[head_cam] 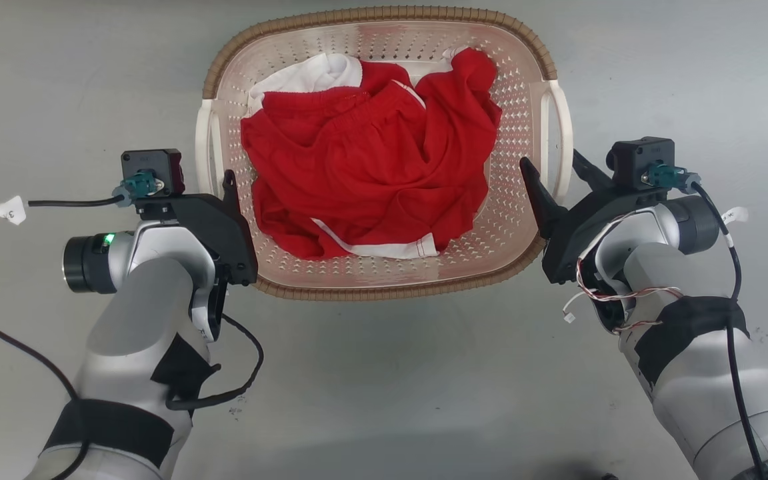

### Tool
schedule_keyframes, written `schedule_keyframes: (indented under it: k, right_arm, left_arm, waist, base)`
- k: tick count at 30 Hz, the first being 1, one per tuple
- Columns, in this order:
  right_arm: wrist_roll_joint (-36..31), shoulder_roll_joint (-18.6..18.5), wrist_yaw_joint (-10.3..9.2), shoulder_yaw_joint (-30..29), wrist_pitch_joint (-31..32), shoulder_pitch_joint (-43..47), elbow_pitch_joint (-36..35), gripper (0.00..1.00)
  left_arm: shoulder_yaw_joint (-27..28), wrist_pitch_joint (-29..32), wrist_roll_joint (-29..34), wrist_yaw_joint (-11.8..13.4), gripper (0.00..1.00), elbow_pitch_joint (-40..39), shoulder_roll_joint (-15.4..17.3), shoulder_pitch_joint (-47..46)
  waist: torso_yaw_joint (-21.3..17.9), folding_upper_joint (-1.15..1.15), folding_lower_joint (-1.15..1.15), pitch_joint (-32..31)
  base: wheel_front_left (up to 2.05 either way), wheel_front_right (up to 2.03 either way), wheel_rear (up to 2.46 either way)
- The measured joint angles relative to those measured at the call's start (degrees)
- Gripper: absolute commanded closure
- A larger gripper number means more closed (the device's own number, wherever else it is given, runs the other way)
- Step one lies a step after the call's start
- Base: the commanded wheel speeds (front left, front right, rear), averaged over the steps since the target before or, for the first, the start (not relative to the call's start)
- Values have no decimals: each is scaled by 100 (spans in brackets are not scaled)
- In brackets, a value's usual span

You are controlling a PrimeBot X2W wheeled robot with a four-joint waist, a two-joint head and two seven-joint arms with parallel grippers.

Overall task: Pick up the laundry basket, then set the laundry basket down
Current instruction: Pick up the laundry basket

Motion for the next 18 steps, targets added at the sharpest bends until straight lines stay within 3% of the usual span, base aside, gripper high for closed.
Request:
schedule_keyframes:
  k: [1,2,18]
  right_arm:
    - [0,1,0,13,-3,-10,24,64]
    - [0,1,1,24,-5,-20,51,100]
    - [101,99,68,112,-133,-193,382,100]
  left_arm:
    - [0,-22,0,-1,43,15,-7,-13]
    - [-2,-41,0,-2,100,33,-19,-26]
    - [-31,-242,-81,-101,100,352,-118,-144]
  waist:
    - [4,0,0,11]
    - [8,0,0,19]
    - [42,0,0,8]
  base:
    - [0,0,0]
    - [0,0,0]
    - [0,0,0]
